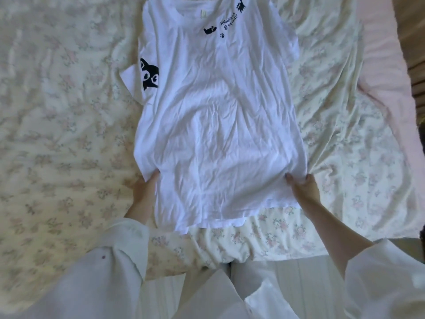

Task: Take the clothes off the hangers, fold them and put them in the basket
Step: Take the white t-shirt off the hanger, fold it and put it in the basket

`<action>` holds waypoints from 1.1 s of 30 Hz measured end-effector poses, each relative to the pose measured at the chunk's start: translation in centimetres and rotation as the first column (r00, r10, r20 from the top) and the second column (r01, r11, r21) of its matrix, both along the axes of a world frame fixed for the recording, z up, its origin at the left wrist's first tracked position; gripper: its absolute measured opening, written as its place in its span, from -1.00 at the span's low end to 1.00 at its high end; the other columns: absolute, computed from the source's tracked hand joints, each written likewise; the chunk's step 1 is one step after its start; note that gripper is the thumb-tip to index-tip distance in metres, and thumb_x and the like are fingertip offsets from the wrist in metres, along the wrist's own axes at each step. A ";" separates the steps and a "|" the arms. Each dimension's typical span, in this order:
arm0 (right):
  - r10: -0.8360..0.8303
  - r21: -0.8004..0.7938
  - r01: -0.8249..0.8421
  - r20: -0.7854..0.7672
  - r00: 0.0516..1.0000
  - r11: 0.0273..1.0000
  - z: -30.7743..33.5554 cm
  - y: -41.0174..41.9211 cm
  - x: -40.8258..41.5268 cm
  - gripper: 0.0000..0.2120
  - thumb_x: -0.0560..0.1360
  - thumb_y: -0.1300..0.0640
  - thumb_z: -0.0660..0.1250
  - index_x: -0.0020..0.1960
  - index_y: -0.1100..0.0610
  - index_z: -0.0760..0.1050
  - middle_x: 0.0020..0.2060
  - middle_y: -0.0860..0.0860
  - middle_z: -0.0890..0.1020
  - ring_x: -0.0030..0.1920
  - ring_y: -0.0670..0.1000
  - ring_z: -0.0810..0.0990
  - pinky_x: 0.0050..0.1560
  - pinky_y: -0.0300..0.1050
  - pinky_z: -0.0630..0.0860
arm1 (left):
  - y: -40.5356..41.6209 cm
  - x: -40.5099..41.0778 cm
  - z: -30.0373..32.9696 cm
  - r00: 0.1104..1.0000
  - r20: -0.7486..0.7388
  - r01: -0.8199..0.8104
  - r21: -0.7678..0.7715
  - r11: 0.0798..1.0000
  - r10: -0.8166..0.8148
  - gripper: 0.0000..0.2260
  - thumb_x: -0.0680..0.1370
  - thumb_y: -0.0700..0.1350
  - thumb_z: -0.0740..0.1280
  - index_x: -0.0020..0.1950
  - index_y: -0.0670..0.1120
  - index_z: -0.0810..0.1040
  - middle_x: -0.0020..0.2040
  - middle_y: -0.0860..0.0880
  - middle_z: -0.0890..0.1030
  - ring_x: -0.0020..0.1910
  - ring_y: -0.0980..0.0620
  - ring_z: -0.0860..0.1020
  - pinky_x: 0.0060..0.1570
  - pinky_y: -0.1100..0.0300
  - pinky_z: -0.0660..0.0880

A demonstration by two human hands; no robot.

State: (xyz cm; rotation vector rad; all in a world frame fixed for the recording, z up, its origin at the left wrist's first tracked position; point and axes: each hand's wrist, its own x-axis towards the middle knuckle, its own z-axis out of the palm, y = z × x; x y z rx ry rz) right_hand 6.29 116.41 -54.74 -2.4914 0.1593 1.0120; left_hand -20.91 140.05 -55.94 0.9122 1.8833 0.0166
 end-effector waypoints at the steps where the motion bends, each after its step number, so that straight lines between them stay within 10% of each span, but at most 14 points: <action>1: -0.037 0.018 0.037 -0.031 0.999 0.999 -0.2 -0.3 -0.5 -0.69 0.54 0.04 0.27 0.14 0.24 0.39 -0.06 0.10 0.49 -0.06 0.09 0.47 -0.07 -0.06 0.42 | -0.9 -0.3 0.0 1.000 0.011 0.006 -0.020 1.000 -0.006 -0.63 0.50 -0.01 0.36 0.18 -0.23 0.49 0.06 -0.17 0.56 0.00 -0.13 0.53 -0.02 0.05 0.44; 8: -0.307 0.012 0.316 0.267 0.913 0.949 1.5 -1.3 -0.4 -0.85 0.58 0.23 0.00 -0.01 0.18 0.34 -0.19 0.11 0.44 -0.15 0.12 0.40 -0.19 -0.08 0.29 | -2.3 -0.5 1.9 0.914 -0.338 0.311 0.227 0.923 -0.225 -0.62 0.64 -0.10 0.10 0.35 -0.33 0.33 0.32 -0.32 0.43 0.28 -0.30 0.41 0.21 -0.06 0.34; 18: 0.060 -0.409 0.016 0.174 0.983 0.913 1.5 -1.4 1.4 -0.49 0.47 0.24 0.17 0.41 0.13 0.21 0.31 0.19 0.29 0.27 0.26 0.34 0.27 0.20 0.31 | -1.9 -0.6 1.4 0.789 -0.524 0.422 0.083 0.903 -0.321 -0.47 0.50 -0.19 0.28 0.42 -0.13 0.18 0.38 -0.22 0.27 0.30 -0.27 0.32 0.19 -0.19 0.35; 25: 0.321 -0.174 -0.278 0.315 0.893 0.945 1.3 6.5 1.6 -0.45 0.49 0.27 0.12 0.47 0.14 0.13 0.41 0.17 0.25 0.40 0.20 0.22 0.39 0.11 0.13 | 0.5 6.5 1.4 0.750 -0.455 0.632 0.280 0.722 -0.480 -0.45 0.54 -0.16 0.23 0.49 -0.07 0.13 0.52 -0.14 0.09 0.49 -0.15 0.06 0.42 -0.16 0.05; 33: 0.460 0.046 -0.517 0.391 0.797 0.855 1.4 16.5 4.3 -0.50 0.55 0.28 0.07 0.48 0.13 0.15 0.43 0.07 0.26 0.43 0.09 0.19 0.29 -0.01 0.30 | 9.3 11.3 1.3 0.897 -0.380 0.409 0.516 0.753 -0.227 -0.58 0.55 -0.09 0.24 0.36 -0.22 0.31 0.35 -0.22 0.35 0.33 -0.19 0.32 0.19 -0.11 0.36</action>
